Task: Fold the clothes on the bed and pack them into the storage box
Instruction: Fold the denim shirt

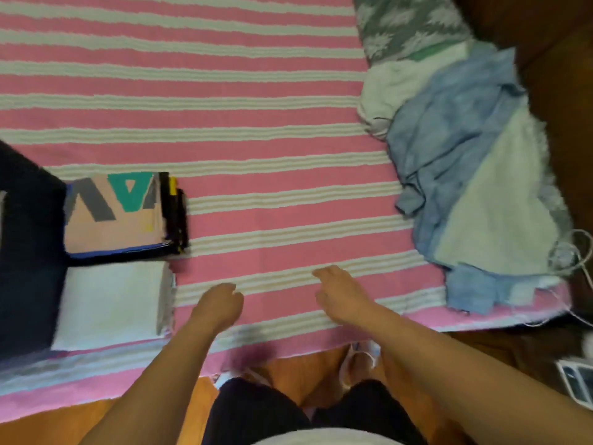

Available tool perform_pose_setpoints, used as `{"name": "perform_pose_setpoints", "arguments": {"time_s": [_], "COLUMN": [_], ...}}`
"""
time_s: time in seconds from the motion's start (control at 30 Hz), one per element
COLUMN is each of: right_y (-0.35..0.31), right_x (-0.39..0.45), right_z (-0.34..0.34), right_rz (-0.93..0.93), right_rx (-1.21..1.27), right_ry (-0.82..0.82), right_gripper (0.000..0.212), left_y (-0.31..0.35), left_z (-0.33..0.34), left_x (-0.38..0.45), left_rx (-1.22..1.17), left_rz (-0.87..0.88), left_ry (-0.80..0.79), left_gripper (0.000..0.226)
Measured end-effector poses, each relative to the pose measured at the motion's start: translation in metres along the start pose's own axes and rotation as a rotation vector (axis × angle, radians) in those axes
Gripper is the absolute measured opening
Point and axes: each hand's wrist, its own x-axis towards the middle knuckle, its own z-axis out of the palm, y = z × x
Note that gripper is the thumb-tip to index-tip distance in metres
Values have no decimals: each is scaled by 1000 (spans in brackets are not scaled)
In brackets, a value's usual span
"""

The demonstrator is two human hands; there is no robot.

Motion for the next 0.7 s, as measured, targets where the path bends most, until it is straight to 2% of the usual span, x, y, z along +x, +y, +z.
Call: {"name": "perform_pose_setpoints", "arguments": {"time_s": [0.17, 0.23, 0.33, 0.43, 0.5, 0.57, 0.63, 0.7], "right_y": [217, 286, 389, 450, 470, 477, 486, 505], "right_x": [-65, -82, -106, -96, -74, -48, -23, -1], "right_z": [-68, -80, -83, -78, -78, -86, -107, -128], "right_rz": [228, 302, 391, 412, 402, 481, 715, 929], "right_rx": [94, 127, 111, 129, 176, 281, 517, 790], "right_ry": [149, 168, 105, 34, 74, 312, 568, 594], "right_gripper": [44, 38, 42, 48, 57, 65, 74, 90], "left_y": [179, 219, 270, 297, 310, 316, 319, 322], "left_z": [50, 74, 118, 143, 151, 153, 153, 150], "left_x": [-56, -66, -84, -94, -97, -101, -101, -103], "left_rx": [-453, -502, -543, -534, -516, -484, -454, -454], "left_rz": [184, 177, 75, 9, -22, -46, -74, -98], "left_ry": [-9, 30, 6, 28, 60, 61, 74, 105], "left_gripper": [27, 25, 22, 18, 17, 17, 17, 18]}}
